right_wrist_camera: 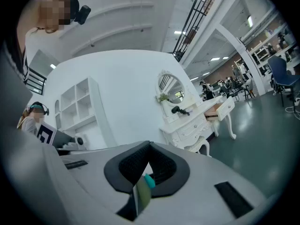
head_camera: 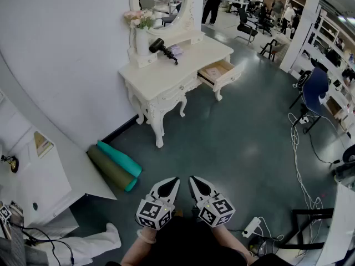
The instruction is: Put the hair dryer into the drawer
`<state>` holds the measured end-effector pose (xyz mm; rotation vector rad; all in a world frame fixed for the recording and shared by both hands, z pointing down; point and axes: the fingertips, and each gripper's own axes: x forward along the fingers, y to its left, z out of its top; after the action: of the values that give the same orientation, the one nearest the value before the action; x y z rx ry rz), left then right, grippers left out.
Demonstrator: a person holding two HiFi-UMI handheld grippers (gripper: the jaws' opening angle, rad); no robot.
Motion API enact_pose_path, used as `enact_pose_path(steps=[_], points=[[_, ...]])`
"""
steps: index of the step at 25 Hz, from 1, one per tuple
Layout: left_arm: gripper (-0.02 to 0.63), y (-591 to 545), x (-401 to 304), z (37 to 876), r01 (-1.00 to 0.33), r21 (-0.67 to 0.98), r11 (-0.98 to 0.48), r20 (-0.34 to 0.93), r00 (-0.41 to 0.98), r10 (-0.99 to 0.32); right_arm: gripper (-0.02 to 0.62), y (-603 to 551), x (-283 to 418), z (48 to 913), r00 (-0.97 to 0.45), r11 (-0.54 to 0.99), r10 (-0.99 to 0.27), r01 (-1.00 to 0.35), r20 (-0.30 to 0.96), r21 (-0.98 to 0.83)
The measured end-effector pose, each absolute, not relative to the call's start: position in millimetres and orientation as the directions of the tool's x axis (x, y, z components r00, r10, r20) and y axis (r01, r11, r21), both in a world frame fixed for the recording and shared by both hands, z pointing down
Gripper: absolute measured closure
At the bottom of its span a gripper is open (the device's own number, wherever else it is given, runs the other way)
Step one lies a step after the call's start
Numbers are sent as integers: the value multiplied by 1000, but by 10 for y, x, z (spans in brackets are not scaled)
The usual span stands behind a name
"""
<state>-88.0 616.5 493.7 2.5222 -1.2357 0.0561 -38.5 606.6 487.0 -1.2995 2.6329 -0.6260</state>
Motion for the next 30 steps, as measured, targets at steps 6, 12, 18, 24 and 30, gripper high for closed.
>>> enact_pose_path(steps=[6,12,18,24,30], points=[[581,6133,-921,4926,-750,276,-601,167,653,-738,571,6000,-490,4885,-604,528,-794,-739,66,-418],[581,6173,-932,4928,-728,276,-628,160,679,-717,571,5987,-508,4870,-572,498,-818,-758,61,-422],[581,6191,-938,4948,-704,273,-656,158,705,-691,571,6031,-474,4902,-525,451,-847,-790,80,-416],[581,6102,-938,4925,-693,307,-652,134,710,-691,571,5946,-393,4841,-493,428,-868,-804,61,-412],[581,5927,-883,4938,-702,311,-641,142,701,-699,571,5770,-243,4847,-463,402,-884,-822,62,-403]])
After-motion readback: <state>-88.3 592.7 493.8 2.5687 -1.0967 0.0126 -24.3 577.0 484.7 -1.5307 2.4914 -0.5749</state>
